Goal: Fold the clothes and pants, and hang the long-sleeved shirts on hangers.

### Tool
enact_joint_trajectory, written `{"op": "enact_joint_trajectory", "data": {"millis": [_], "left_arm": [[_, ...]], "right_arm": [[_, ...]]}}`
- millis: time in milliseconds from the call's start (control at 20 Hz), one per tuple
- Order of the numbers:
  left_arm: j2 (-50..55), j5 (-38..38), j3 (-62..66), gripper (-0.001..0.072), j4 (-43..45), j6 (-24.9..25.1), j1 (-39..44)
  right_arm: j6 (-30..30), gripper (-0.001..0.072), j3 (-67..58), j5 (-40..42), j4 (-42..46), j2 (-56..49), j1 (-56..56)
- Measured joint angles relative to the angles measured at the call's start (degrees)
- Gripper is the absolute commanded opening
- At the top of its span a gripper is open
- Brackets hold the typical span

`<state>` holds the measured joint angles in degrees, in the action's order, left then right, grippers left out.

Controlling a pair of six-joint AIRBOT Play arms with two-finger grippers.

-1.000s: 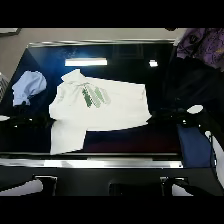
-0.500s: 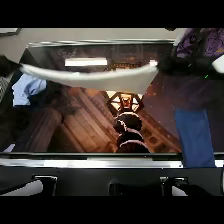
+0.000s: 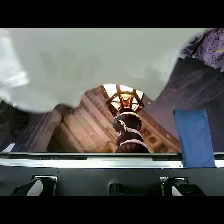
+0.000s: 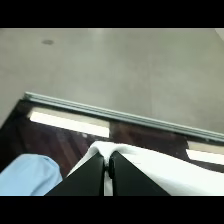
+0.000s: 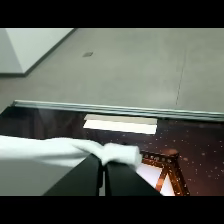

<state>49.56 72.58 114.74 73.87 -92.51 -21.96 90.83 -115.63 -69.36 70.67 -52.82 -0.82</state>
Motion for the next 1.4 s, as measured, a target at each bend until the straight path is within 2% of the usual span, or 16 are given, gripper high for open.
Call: {"op": "enact_joint_trajectory", "data": {"millis": [200,350,550,750,950,1100,1400], "left_arm": [[-4.9,1.4,-0.5,0.0012,4.7,-1.6,0.0],[-3.3,4.1,-2.6,0.0012,3.9,-0.4,0.0],[4.5,6.4,-9.8,0.0012,-2.5,2.9,0.4],[18.2,3.3,-17.7,0.0012,-5.8,6.4,4.0],[35.5,-4.5,-19.6,0.0012,-6.8,8.2,8.4],[47.3,-9.0,-14.9,0.0012,-7.3,8.8,10.2],[59.1,-11.7,-4.3,0.0012,-7.7,9.7,11.1]], "right_arm": [[5.5,0.0024,-0.6,-3.1,3.2,3.4,0.0],[8.3,0.0024,-0.6,-7.6,4.5,0.3,0.0],[10.0,0.0025,-0.6,-14.1,6.1,-10.9,0.0],[9.0,0.0025,-0.6,-15.6,6.9,-26.6,0.0],[8.3,0.0025,-0.6,-12.1,7.2,-43.1,0.0],[8.3,0.0024,-0.6,-6.0,7.1,-52.4,0.0],[8.5,0.0025,-0.6,3.2,6.8,-59.0,0.0]]}}
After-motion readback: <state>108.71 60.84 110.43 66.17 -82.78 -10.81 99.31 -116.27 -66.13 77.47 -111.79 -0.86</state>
